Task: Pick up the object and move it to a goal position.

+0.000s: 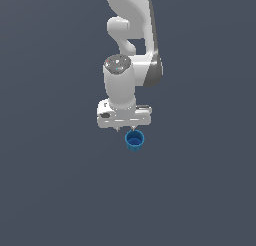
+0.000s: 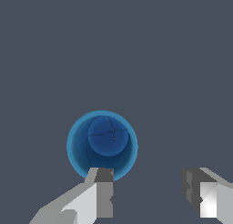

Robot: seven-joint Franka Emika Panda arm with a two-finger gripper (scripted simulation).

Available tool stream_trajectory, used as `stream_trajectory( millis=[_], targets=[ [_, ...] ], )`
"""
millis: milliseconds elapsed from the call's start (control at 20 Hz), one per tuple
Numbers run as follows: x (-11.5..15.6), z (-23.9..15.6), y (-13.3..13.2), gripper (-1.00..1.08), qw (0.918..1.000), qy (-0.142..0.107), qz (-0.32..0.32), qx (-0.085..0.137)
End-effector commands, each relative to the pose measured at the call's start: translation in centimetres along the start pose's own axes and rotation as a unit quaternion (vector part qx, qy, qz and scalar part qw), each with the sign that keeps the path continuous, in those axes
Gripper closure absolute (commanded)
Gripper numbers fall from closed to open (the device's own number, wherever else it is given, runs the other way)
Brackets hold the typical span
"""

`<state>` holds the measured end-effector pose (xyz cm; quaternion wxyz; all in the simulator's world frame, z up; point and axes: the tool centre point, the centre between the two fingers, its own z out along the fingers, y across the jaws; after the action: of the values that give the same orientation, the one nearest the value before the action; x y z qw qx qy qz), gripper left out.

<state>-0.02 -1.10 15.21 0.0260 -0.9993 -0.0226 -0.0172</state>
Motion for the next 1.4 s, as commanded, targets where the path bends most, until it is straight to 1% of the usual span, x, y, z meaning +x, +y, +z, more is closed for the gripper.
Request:
stream_trajectory(
  millis=[0, 350, 650, 1000, 1350],
  targets=[
    [0.0, 0.6, -0.1, -0.20, 0.9998, 0.009, -0.012, 0.010],
    [0.1, 2.4, -0.2, -0.20, 0.9967, 0.045, -0.053, 0.041],
    [0.1, 3.8, 0.0, -0.20, 0.9914, 0.080, -0.085, 0.059],
    [-0.1, 4.8, 0.4, -0.20, 0.9855, 0.112, -0.109, 0.067],
    [-0.3, 5.2, 0.6, -0.20, 0.9822, 0.128, -0.120, 0.067]
  ],
)
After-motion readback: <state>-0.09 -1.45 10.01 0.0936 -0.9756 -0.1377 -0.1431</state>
